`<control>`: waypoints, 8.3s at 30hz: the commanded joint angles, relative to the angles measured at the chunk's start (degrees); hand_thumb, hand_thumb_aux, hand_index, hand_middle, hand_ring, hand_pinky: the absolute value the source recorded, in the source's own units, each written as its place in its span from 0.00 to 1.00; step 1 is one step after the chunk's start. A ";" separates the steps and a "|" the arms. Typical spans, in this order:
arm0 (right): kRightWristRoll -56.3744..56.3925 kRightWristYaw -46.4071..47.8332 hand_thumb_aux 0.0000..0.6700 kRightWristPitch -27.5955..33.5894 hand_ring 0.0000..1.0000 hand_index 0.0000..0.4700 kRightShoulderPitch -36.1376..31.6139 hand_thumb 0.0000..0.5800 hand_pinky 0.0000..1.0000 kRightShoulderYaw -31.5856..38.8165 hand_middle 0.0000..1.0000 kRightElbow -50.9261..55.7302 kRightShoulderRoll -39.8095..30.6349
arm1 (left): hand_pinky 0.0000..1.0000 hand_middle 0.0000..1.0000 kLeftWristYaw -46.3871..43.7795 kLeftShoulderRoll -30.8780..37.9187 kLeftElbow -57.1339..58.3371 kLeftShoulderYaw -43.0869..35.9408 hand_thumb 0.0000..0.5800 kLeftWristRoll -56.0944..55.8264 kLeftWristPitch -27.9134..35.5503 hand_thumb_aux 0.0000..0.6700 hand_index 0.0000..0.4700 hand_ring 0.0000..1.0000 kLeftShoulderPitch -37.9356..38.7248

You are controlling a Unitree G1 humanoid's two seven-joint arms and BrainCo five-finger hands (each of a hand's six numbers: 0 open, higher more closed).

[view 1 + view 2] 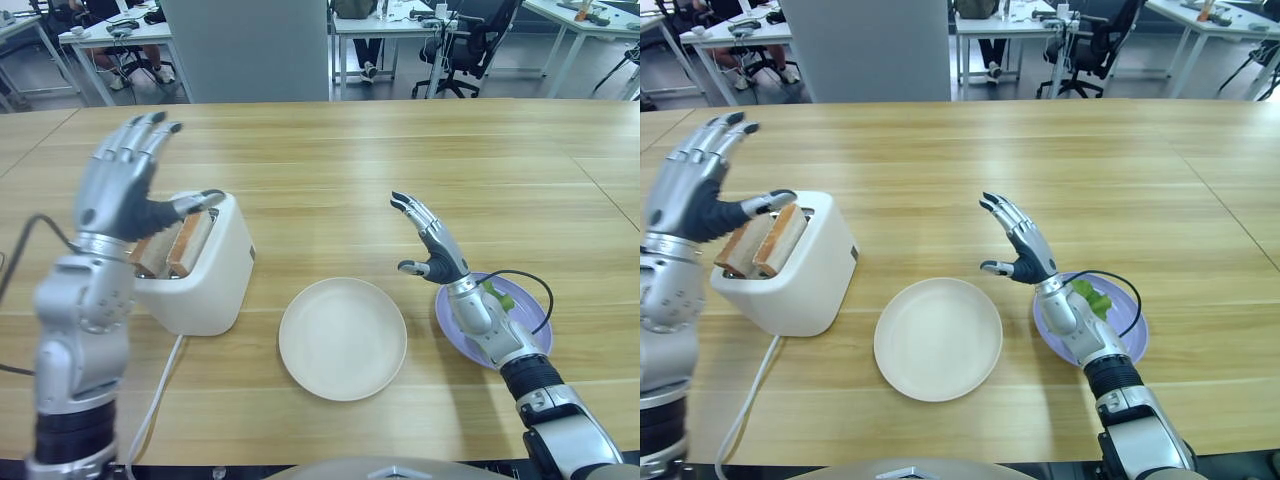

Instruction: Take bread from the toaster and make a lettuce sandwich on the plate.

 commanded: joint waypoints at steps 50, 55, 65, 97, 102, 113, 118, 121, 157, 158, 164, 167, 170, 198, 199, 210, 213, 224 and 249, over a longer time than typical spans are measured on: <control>-23.34 -28.14 0.24 7.16 0.00 0.23 0.43 0.42 0.00 18.47 0.00 38.65 -24.36 | 1.00 1.00 6.46 4.38 13.33 -5.69 1.00 -6.28 3.43 1.00 0.98 1.00 0.46; -24.27 -31.14 0.53 8.68 0.00 0.52 0.65 0.78 0.00 21.78 0.00 40.07 -24.88 | 1.00 1.00 8.07 5.22 13.12 -4.67 1.00 -6.58 1.89 1.00 0.98 1.00 -1.56; -23.16 -34.89 1.00 11.03 0.00 0.98 -0.51 1.00 0.00 24.37 0.00 40.68 -25.16 | 1.00 1.00 9.86 5.07 4.85 -2.58 1.00 -12.25 -4.82 1.00 0.98 1.00 -6.56; -10.80 -18.84 1.00 -2.05 0.00 0.98 5.24 1.00 0.00 10.46 0.00 -11.73 -30.50 | 1.00 1.00 -10.38 -13.52 30.52 -46.45 1.00 -22.16 -15.81 1.00 0.98 1.00 -5.30; -7.94 -7.85 1.00 -3.30 0.00 0.98 6.83 1.00 0.00 11.49 0.00 -17.55 -26.23 | 1.00 1.00 -0.46 -13.03 34.58 -48.62 1.00 -11.54 -22.62 1.00 0.98 1.00 -8.91; -11.11 4.03 1.00 -6.47 0.00 0.98 3.68 1.00 0.00 15.92 0.00 -10.37 -16.65 | 0.00 0.00 12.78 -8.14 23.35 -45.30 0.00 5.41 -26.07 0.00 0.00 0.00 -9.30; -13.88 4.94 1.00 -7.27 0.00 0.98 1.39 1.00 0.00 17.93 0.00 -5.31 -13.74 | 0.00 0.00 13.80 -4.09 13.60 -38.19 0.00 5.88 -25.45 0.00 0.00 0.00 -6.11; -15.84 4.47 1.00 -7.76 0.00 0.98 -0.60 1.00 0.00 19.60 0.00 -1.73 -11.86 | 0.00 0.00 12.70 -1.77 8.66 -33.29 0.00 5.46 -24.61 0.00 0.00 0.00 -3.36; -24.23 -3.88 0.00 -3.02 0.00 0.00 -5.74 0.00 0.00 24.38 0.00 2.20 -7.78 | 0.00 0.00 -4.80 -1.68 10.33 -14.62 0.61 13.83 6.27 0.38 0.37 0.00 7.96; -23.81 -3.68 0.00 -2.98 0.00 0.00 -5.44 0.00 0.00 24.06 0.00 1.43 -8.01 | 0.00 0.00 -4.46 -1.70 10.66 -15.00 0.85 13.53 6.06 0.61 0.59 0.00 7.65; -20.60 -3.19 0.00 -2.65 0.00 0.00 -3.26 0.00 0.00 21.04 0.00 -3.47 -10.84 | 0.08 0.08 2.63 -2.53 9.05 -13.12 1.00 9.12 3.31 1.00 0.98 0.08 3.48; -19.16 -2.54 0.00 -2.39 0.00 0.00 -1.91 0.00 0.00 19.25 0.00 -5.93 -12.37 | 1.00 1.00 5.59 -2.07 7.68 -11.63 1.00 6.88 1.53 1.00 0.98 1.00 1.59; -18.12 -1.98 0.00 -2.23 0.00 0.00 -0.49 0.00 0.00 17.71 0.00 -8.33 -13.75 | 1.00 1.00 8.03 -1.56 6.21 -10.20 1.00 4.81 -0.42 1.00 0.98 1.00 -0.43; -35.05 -10.56 0.00 -3.13 0.00 0.00 14.35 0.00 0.00 7.77 0.00 -44.18 -20.62 | 1.00 1.00 -27.94 -12.79 22.40 -28.29 1.00 -49.27 -2.54 1.00 0.98 1.00 -10.74; -35.21 -10.44 0.00 -3.32 0.00 0.00 14.47 0.00 0.00 8.02 0.00 -44.27 -20.57 | 1.00 1.00 -28.60 -13.77 23.25 -29.59 1.00 -49.52 -2.09 1.00 0.98 1.00 -10.70; -25.14 5.35 0.00 -6.73 0.00 0.00 12.87 0.00 0.00 16.15 0.00 -32.48 -20.40 | 1.00 1.00 -32.12 -20.54 38.65 -34.66 1.00 -49.82 -7.84 1.00 0.98 1.00 -13.06; -21.69 11.19 0.00 -7.11 0.00 0.00 12.50 0.00 0.00 18.01 0.00 -28.66 -20.45 | 1.00 1.00 -32.11 -21.58 43.29 -34.74 1.00 -49.11 -11.06 1.00 0.98 1.00 -13.61; -9.58 25.88 0.00 -5.18 0.00 0.00 10.46 0.00 0.00 19.69 0.00 -18.88 -18.12 | 1.00 1.00 -27.69 -23.70 59.20 -38.10 1.00 -41.33 -25.26 1.00 0.98 1.00 -17.43; 44.88 49.68 0.39 12.64 0.00 0.38 10.94 0.63 0.00 4.68 0.00 -27.79 -11.23 | 0.33 0.33 2.62 -6.36 25.91 -36.38 1.00 -49.83 -39.89 1.00 0.98 0.33 -11.17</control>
